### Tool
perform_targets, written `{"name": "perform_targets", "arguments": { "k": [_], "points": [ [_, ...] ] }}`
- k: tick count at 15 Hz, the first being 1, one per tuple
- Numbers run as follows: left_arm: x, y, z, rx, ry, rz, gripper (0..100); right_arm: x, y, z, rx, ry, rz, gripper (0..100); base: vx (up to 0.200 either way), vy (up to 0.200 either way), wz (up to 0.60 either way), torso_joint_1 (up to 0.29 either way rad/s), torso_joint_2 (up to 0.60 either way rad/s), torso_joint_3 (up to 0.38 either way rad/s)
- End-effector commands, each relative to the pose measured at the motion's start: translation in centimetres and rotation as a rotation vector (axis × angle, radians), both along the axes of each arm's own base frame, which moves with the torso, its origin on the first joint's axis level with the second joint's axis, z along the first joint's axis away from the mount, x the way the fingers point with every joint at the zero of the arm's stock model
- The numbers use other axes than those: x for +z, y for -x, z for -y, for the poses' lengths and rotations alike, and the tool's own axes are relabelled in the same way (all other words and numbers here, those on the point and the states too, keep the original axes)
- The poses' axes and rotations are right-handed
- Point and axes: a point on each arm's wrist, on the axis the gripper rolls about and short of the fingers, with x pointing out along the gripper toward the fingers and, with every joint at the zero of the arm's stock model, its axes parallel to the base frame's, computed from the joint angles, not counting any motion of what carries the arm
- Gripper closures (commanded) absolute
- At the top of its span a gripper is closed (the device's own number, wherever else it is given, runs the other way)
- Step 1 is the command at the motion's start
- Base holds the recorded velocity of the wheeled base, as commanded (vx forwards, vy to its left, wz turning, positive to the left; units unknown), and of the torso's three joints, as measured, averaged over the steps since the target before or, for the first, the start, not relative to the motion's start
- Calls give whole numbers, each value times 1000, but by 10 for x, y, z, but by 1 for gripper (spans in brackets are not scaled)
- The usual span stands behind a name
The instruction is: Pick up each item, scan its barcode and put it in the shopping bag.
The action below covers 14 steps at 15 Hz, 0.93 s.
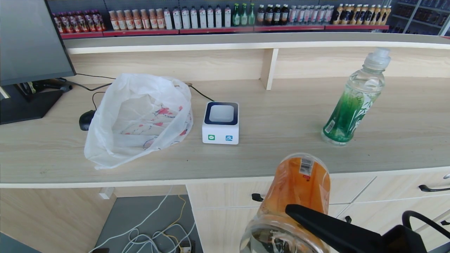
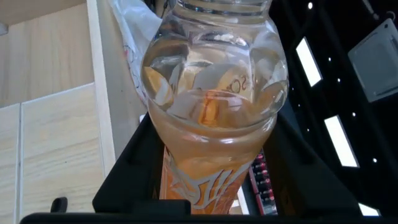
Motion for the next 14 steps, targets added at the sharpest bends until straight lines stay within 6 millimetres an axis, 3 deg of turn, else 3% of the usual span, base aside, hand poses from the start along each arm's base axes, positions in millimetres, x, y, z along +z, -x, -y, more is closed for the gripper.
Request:
{"name": "perform_targets", "arguments": {
  "k": [1, 14],
  "points": [
    [0, 0, 0, 0, 0, 0, 0, 2, 2, 4, 2, -8, 9, 100, 0, 0, 0, 0, 0, 0],
    [0, 0, 0, 0, 0, 0, 0, 0, 3, 6, -5, 12, 27, 100, 0, 0, 0, 0, 0, 0]
  ]
}}
